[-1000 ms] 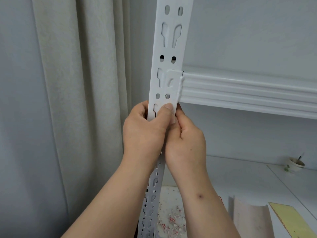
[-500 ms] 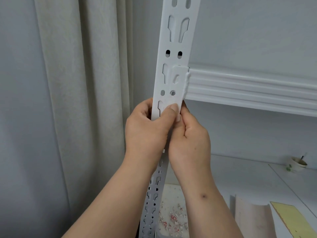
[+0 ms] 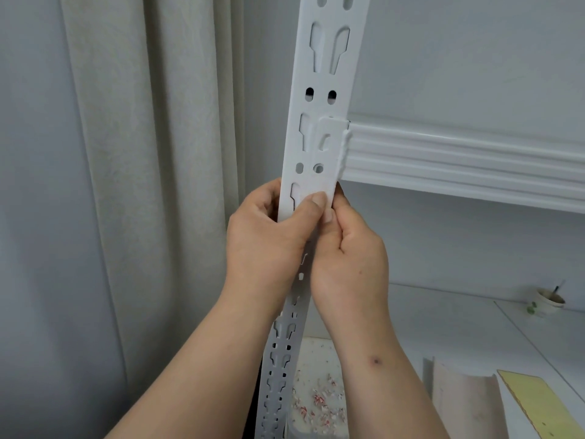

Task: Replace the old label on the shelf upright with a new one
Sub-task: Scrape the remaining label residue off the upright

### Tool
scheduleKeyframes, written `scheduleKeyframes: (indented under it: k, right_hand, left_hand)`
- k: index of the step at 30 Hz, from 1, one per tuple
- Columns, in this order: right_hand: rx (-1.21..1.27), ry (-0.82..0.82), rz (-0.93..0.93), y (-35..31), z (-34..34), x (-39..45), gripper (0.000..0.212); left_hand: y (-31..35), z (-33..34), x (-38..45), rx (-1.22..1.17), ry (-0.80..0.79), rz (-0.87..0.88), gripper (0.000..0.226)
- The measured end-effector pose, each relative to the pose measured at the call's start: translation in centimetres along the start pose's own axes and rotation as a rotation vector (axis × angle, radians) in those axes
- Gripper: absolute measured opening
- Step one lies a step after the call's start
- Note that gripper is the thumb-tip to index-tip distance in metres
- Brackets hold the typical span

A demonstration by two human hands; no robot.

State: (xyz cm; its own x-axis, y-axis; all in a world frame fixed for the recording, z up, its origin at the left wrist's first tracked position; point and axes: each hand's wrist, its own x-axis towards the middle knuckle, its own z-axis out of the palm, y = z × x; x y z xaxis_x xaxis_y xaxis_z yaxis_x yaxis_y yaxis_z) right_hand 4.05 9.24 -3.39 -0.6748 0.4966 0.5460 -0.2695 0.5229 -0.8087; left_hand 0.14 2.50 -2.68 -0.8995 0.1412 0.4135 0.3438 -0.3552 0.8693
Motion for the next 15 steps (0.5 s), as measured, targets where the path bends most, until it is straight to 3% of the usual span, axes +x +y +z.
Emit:
scheduleKeyframes:
  k: [12, 15]
  right_hand:
    - [-0.01, -0.016, -0.008, 0.11, -0.11, 0.05, 0.037]
    - [-0.002, -0.002, -0.014, 0.25, 0.12, 0.06, 0.037]
  left_hand:
    - [-0.35, -0.47, 0.4, -0.011, -0.026, 0.054, 0.025]
    - [-0.36, -0.28, 0.33, -0.025, -0.006, 0.034, 0.019]
